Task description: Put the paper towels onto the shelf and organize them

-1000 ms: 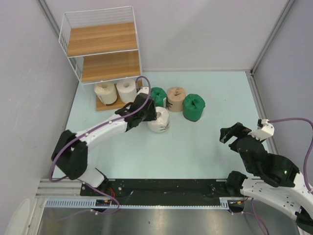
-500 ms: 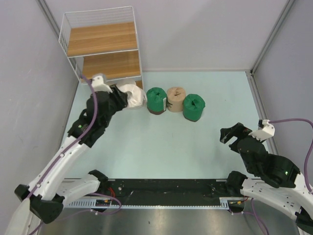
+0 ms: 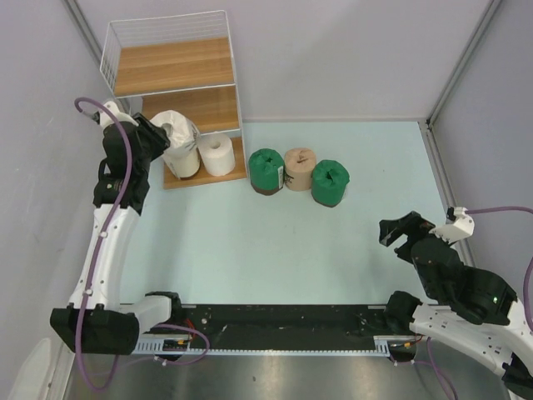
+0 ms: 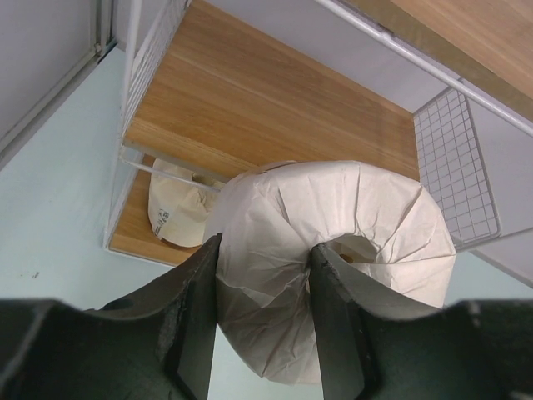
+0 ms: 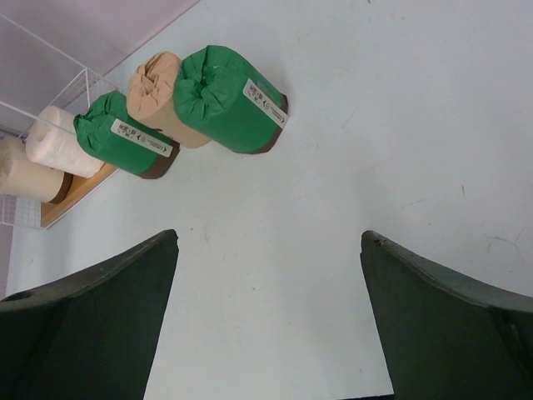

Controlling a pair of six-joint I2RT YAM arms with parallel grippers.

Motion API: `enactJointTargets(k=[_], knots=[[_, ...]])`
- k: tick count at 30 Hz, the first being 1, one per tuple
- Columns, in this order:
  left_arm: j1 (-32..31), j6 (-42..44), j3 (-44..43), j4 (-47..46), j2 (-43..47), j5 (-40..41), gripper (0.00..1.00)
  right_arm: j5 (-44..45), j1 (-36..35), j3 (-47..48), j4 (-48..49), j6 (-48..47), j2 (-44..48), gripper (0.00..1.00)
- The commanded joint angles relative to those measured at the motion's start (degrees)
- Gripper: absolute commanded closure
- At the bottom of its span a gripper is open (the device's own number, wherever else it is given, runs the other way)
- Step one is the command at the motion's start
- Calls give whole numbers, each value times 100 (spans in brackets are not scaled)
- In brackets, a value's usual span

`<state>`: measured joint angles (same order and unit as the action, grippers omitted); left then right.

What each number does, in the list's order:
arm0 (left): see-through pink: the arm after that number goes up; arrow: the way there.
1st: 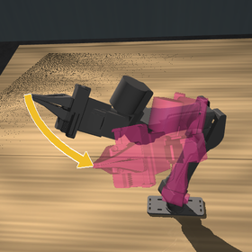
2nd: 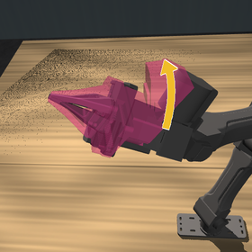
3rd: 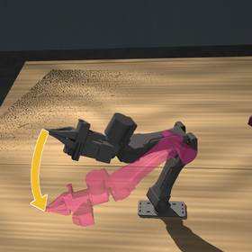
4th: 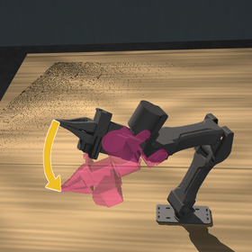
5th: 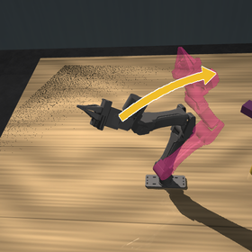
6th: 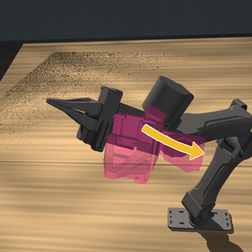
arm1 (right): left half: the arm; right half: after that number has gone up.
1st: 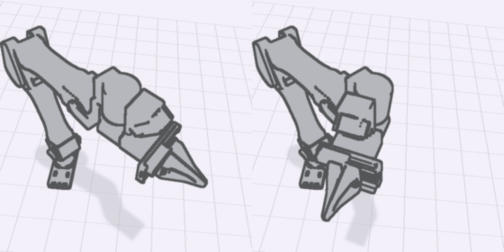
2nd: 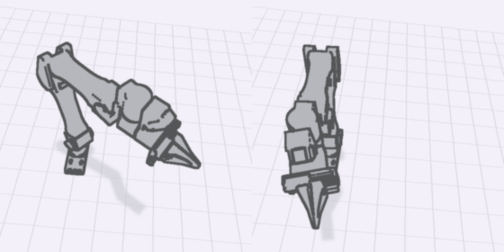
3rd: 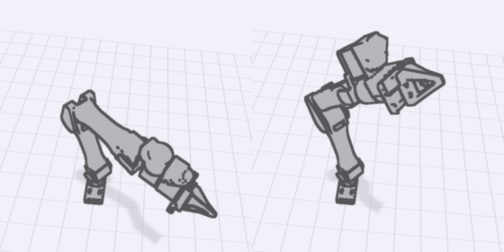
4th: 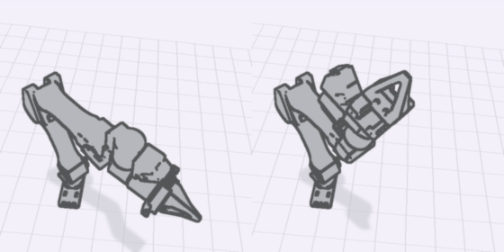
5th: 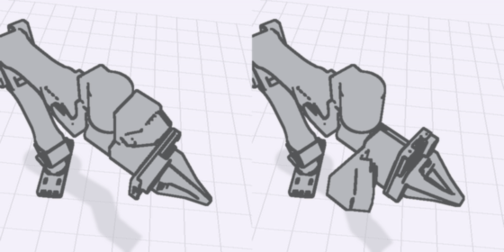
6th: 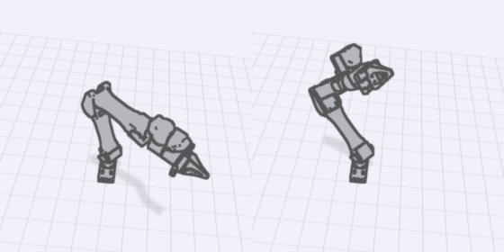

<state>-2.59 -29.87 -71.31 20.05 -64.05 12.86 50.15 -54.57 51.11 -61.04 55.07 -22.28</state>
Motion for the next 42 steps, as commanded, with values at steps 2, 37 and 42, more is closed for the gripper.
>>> enactJointTargets(k=[2, 37, 42], knots=[[233, -239, -454, -810, -151, -697, 53, 249, -10, 4, -172, 171, 110, 5], [461, -441, -279, -2383, -1171, 102, 45, 522, -28, 4, -128, 83, 49, 5], [461, -397, -120, -2427, -1180, 181, 44, 504, -19, -5, -137, 74, 57, 5]])
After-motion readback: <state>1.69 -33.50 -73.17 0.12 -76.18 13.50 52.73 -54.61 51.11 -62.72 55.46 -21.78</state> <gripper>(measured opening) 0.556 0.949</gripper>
